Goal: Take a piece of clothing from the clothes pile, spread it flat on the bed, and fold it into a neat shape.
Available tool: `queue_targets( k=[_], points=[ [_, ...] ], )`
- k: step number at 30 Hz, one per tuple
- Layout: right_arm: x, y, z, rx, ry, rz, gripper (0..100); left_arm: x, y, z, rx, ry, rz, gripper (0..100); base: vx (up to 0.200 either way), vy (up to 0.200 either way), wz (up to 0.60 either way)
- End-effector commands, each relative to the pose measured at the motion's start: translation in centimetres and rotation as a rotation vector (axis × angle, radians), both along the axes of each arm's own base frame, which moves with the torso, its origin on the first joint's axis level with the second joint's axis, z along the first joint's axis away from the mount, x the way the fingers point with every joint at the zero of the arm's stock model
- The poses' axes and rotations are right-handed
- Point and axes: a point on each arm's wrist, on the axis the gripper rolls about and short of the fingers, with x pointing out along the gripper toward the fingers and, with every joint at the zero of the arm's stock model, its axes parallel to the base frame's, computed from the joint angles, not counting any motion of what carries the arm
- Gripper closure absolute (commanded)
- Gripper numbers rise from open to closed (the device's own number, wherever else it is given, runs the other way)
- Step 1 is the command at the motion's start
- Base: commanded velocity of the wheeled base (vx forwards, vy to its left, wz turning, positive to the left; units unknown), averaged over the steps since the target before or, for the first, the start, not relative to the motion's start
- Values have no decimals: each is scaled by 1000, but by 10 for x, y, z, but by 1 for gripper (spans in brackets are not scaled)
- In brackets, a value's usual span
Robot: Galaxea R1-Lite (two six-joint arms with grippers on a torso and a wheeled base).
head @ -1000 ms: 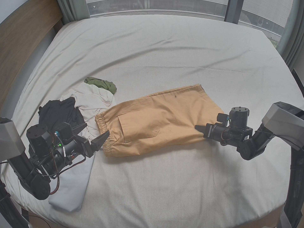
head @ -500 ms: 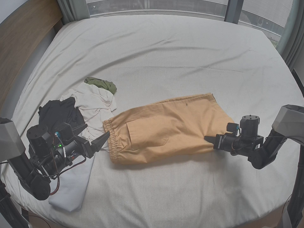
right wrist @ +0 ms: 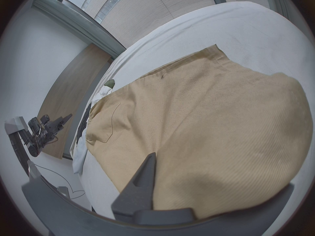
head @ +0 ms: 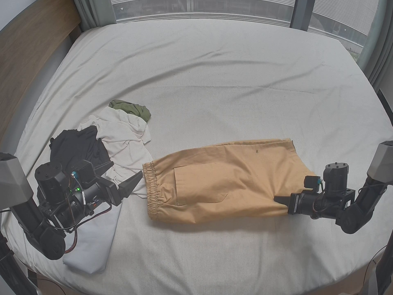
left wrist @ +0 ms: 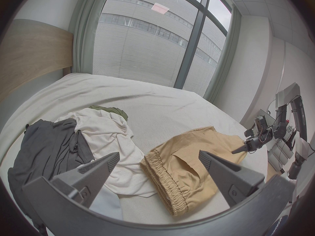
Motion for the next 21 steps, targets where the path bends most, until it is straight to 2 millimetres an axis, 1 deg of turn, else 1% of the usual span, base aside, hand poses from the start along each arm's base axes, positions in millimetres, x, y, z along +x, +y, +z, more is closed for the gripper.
queue_targets(
  k=[1,2,4,5,7,8,9,17,21],
  points=[
    [-20,-4,2,-12,22,5,100,0,0,-1,1,5,-1,0,0,0,0],
    [-24,-6,1,-18,31,6,100,0,0,-1,1,5,-1,0,0,0,0],
    [-25,-6,1,-19,34,7,100,0,0,-1,1,5,-1,0,0,0,0],
    [-33,-9,-3,-32,61,3,100,0,0,-1,1,5,-1,0,0,0,0],
    [-40,-11,-4,-38,75,6,100,0,-1,-1,1,5,-2,0,0,0,0],
    [-40,-11,-4,-38,75,6,100,0,-1,-1,1,5,-2,0,0,0,0],
    [-47,-12,-6,-43,94,7,100,-1,-1,-1,1,5,-2,0,0,0,0],
    [-64,-16,-15,-71,157,3,100,-2,0,-1,1,8,-4,0,0,0,0],
    [-69,-20,-17,-76,177,-7,100,-2,0,-1,1,8,-4,0,0,0,0]
  ],
)
